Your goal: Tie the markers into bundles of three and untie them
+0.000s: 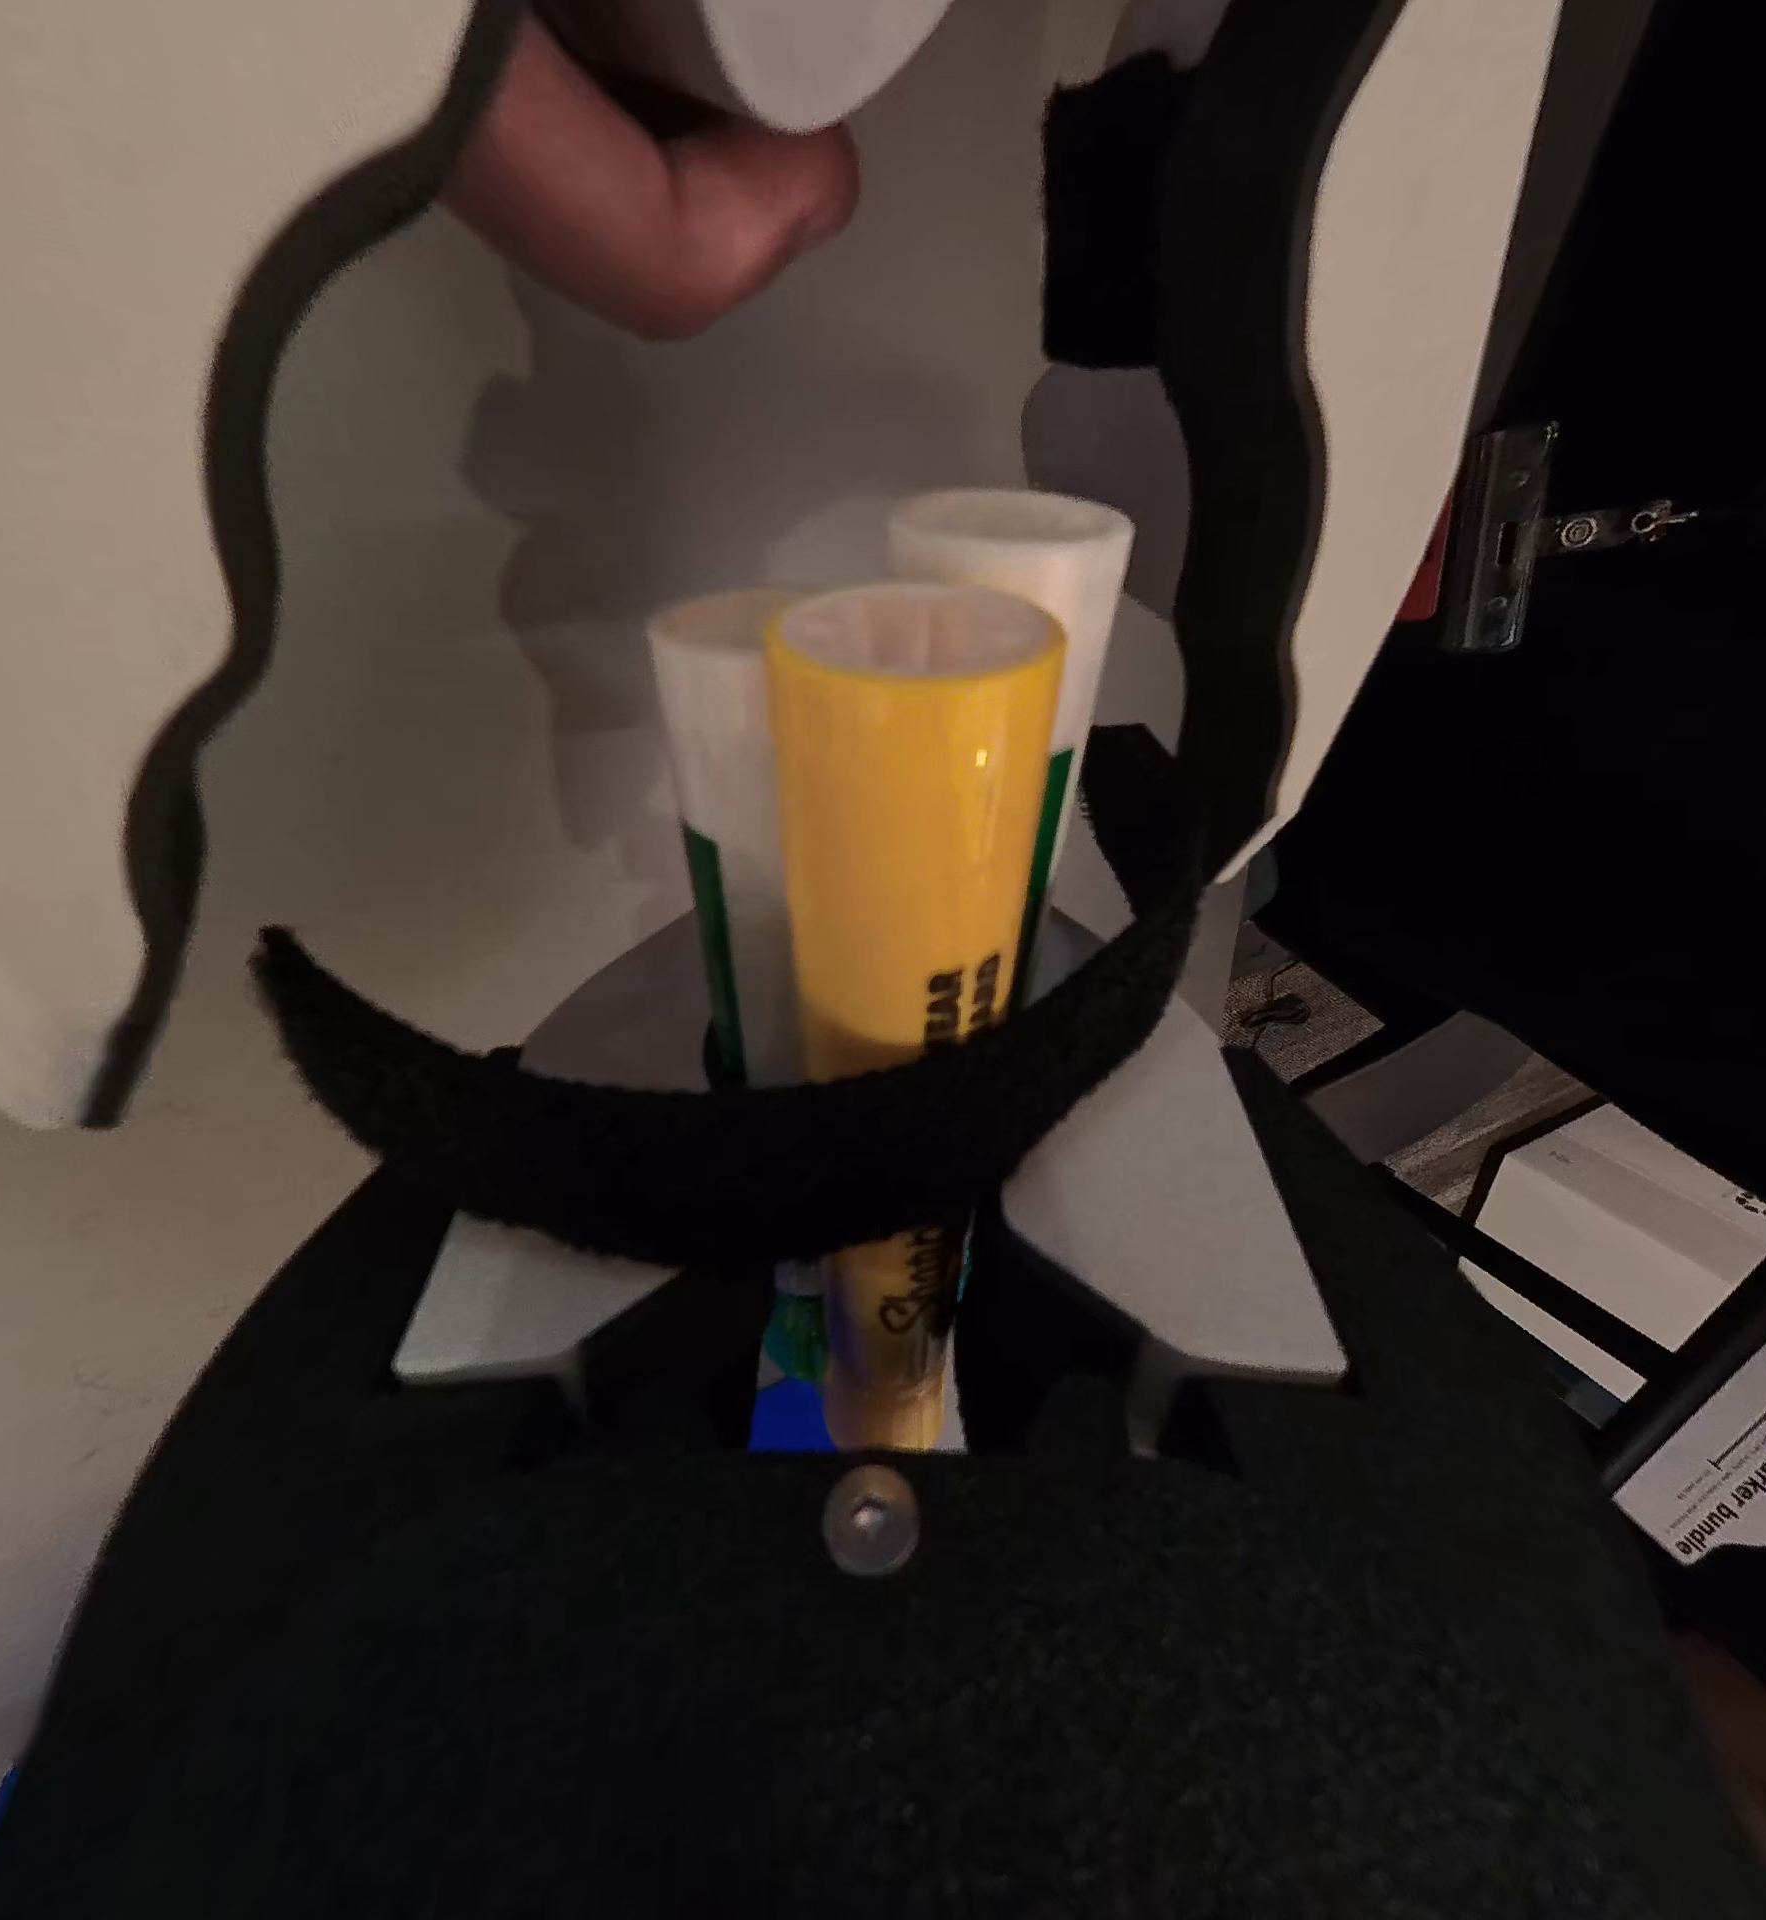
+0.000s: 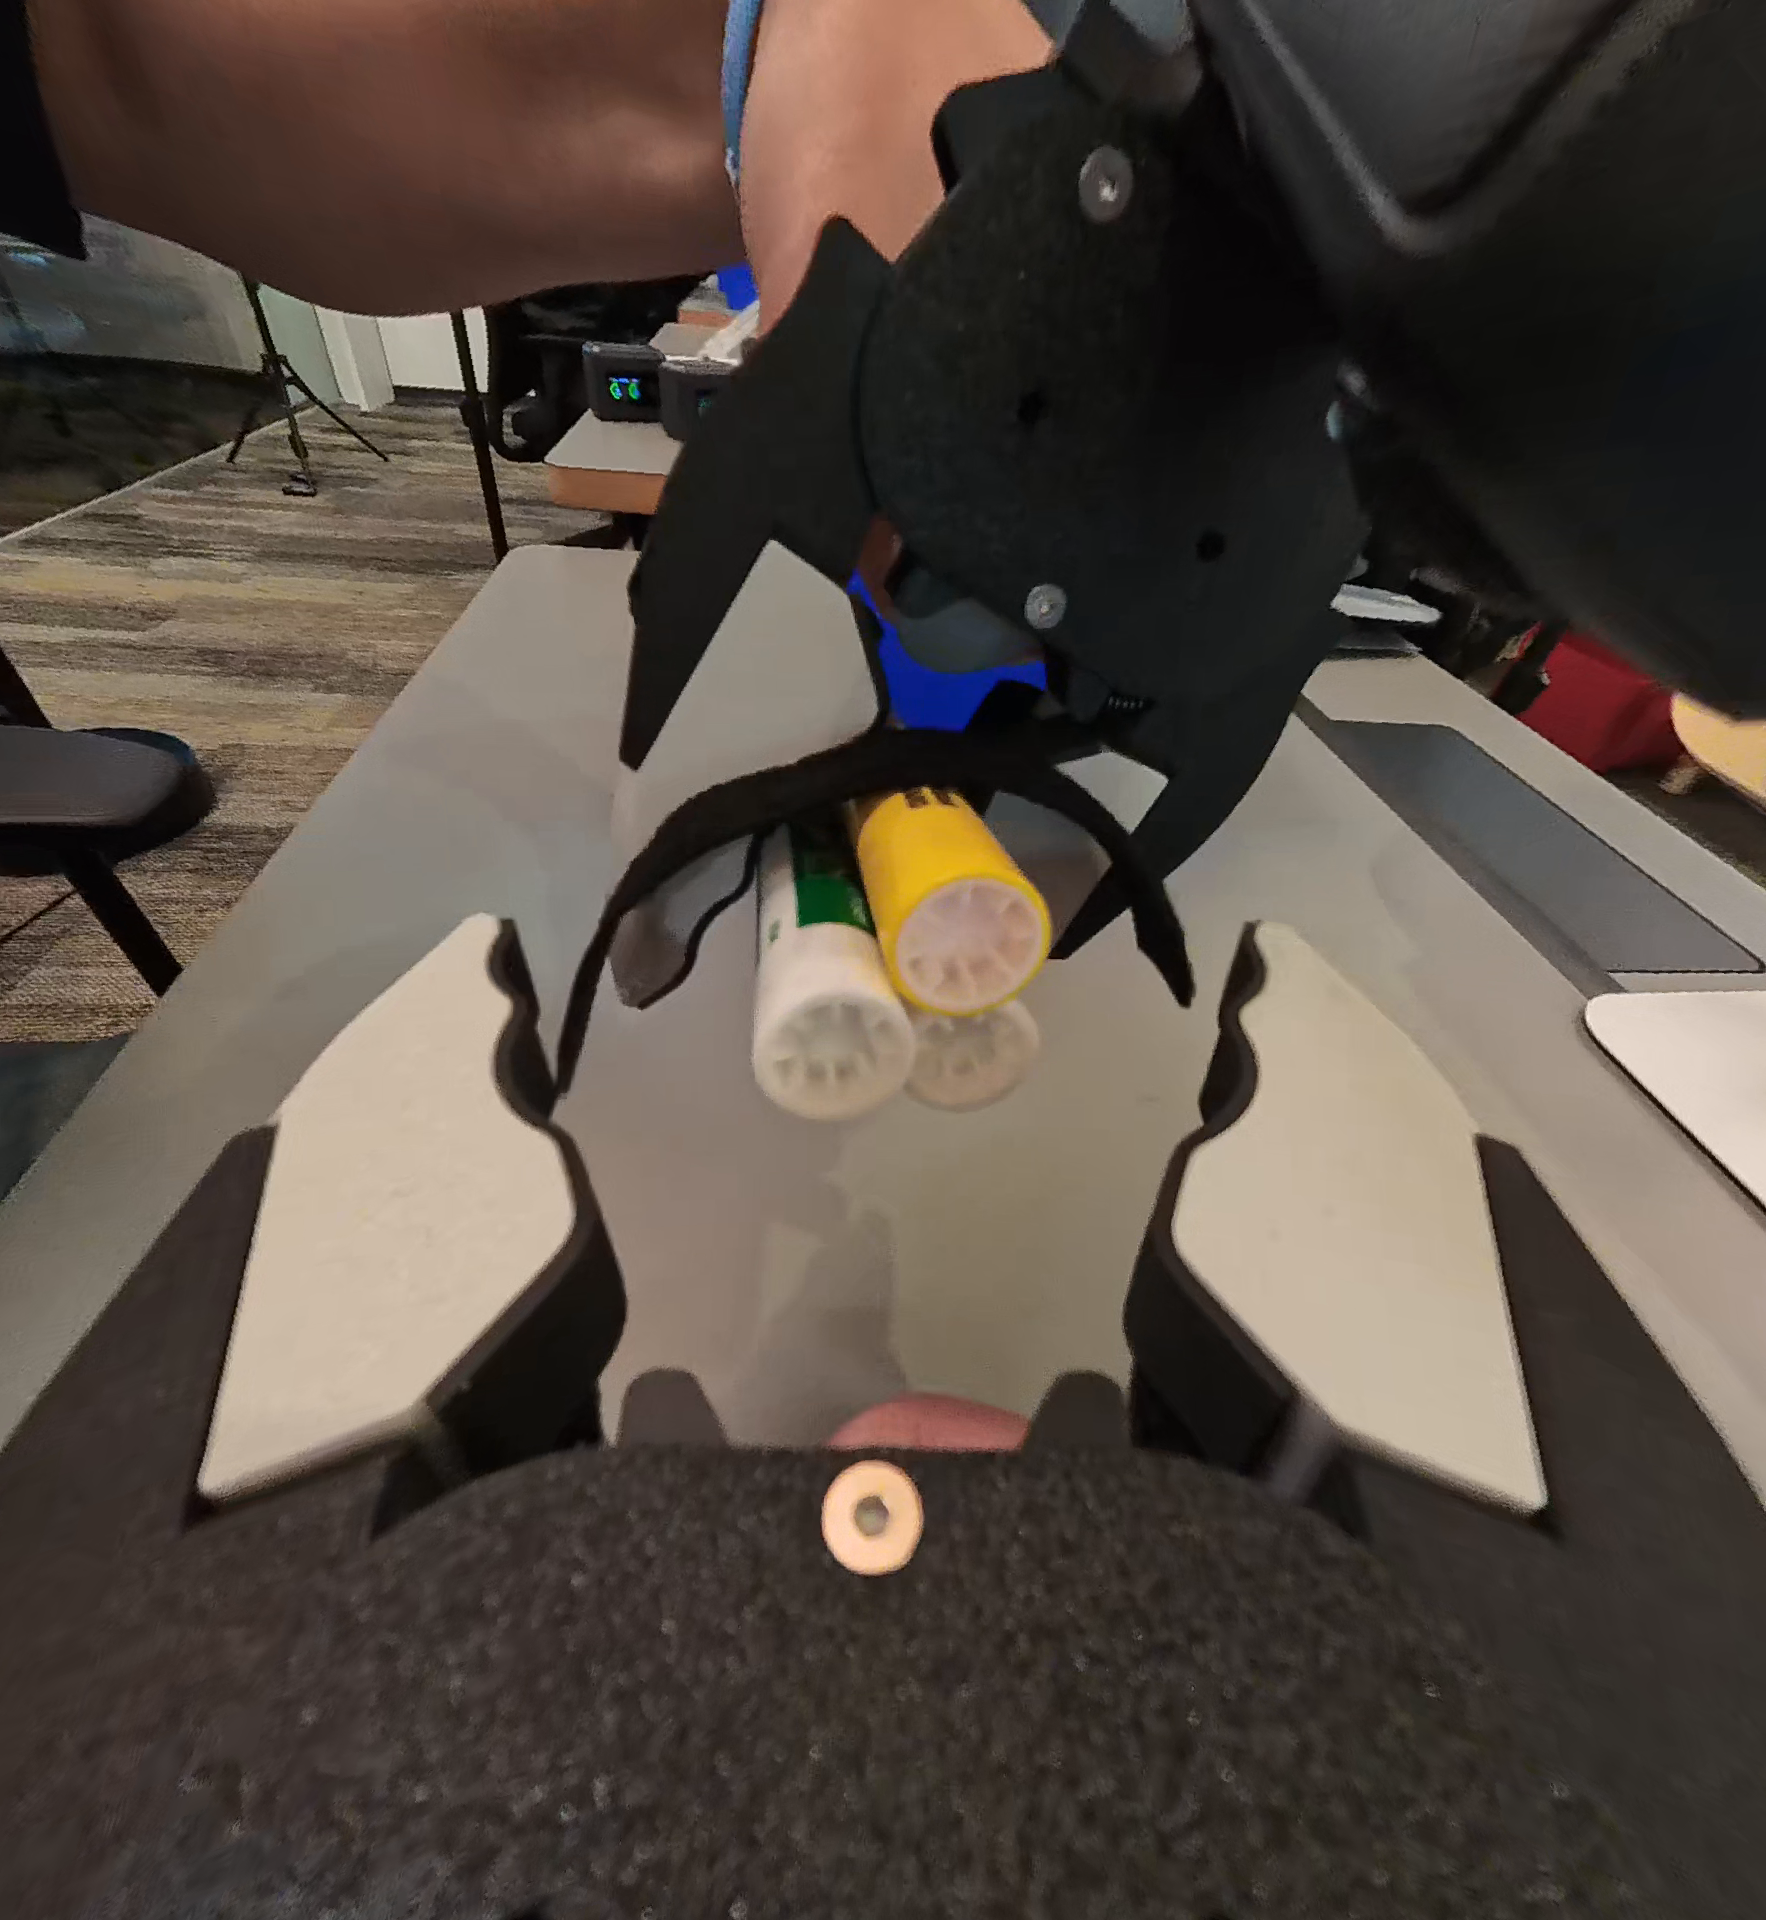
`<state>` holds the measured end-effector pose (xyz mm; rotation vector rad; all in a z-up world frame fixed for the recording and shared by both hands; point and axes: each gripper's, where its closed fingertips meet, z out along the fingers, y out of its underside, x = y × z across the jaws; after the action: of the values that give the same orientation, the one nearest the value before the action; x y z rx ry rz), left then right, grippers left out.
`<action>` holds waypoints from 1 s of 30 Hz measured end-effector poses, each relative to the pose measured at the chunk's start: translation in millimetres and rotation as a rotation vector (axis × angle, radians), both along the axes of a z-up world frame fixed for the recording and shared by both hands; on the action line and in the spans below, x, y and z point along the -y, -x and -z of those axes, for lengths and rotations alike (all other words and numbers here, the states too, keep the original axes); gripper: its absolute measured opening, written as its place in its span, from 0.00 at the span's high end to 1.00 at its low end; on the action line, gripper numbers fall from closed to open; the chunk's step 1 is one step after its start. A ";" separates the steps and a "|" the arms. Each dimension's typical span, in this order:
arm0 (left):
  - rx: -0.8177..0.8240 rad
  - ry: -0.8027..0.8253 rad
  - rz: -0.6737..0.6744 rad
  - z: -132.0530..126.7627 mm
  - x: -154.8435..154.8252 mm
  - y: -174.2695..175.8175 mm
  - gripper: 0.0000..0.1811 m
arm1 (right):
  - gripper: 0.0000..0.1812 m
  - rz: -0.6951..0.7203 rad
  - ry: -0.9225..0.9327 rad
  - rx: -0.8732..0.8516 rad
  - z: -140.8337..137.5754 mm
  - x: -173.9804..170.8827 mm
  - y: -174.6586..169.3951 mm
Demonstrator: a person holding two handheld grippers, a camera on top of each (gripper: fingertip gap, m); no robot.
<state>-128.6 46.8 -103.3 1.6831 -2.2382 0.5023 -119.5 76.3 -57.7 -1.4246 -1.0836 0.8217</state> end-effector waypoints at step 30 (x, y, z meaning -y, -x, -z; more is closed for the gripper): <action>0.006 0.006 0.012 -0.9 2.9 0.0 0.75 | 0.78 -0.026 0.038 0.041 16.4 4.1 -7.3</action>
<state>-128.7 43.9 -102.4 1.6671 -2.2472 0.5110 -112.2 72.2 -74.2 -1.4674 -1.1247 0.8389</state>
